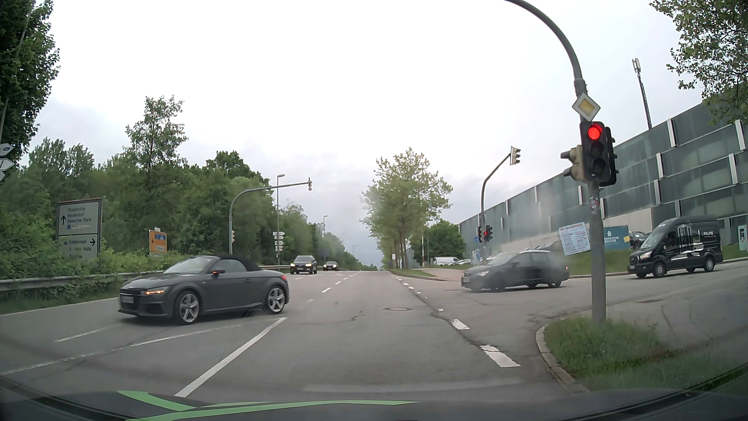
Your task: Follow the waypoints while adhering to traffic rules and regulations
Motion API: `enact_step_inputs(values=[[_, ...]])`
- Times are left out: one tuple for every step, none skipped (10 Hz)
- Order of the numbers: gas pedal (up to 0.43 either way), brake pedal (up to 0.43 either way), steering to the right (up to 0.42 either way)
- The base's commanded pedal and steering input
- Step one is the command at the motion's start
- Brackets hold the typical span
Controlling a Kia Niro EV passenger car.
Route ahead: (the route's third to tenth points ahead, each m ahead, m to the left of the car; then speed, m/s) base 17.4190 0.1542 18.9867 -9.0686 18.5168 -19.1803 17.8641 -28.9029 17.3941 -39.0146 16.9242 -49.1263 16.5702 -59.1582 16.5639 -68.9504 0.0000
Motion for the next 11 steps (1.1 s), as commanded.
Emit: enact_step_inputs(values=[[0.000, 0.311, 0.001], [0.000, 0.305, 0.001], [0.000, 0.305, 0.001], [0.000, 0.305, 0.001], [0.000, 0.305, 0.001], [0.000, 0.311, 0.001], [0.000, 0.305, 0.001], [0.000, 0.305, 0.001], [0.000, 0.305, 0.001], [0.000, 0.305, 0.001], [0.000, 0.305, 0.001]])
